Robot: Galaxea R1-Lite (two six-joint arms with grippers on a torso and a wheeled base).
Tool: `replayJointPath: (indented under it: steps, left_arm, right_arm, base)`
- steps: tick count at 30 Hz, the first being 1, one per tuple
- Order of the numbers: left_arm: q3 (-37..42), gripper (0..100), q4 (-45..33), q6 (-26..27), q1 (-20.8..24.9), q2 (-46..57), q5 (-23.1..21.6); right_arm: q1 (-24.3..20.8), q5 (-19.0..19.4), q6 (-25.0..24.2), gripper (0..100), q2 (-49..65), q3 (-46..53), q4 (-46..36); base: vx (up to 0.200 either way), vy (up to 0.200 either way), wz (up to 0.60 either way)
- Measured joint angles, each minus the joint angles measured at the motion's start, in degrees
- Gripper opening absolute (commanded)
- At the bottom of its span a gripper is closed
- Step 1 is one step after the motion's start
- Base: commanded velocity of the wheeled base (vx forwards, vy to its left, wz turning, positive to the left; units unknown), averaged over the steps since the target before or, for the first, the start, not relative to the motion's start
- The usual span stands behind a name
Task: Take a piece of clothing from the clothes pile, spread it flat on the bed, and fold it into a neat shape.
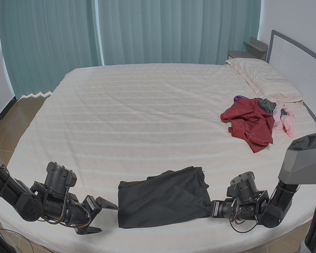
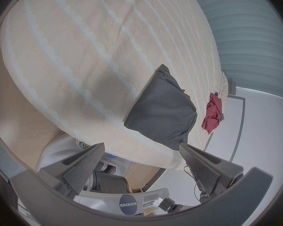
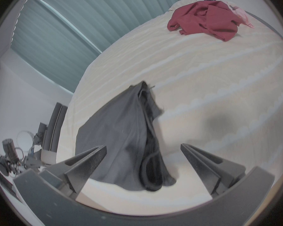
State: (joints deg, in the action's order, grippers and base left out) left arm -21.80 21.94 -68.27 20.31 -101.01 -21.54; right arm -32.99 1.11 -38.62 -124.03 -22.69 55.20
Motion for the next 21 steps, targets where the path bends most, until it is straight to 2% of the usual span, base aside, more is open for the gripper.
replayJointPath:
  steps: [21]
  left_arm:
    - [0.0,100,0.0,0.0,0.0,0.0,0.0]
  right_arm:
    - [0.2,-0.2,0.2,0,1.6,5.1,0.5]
  base:
    - [0.0,0.0,0.0]
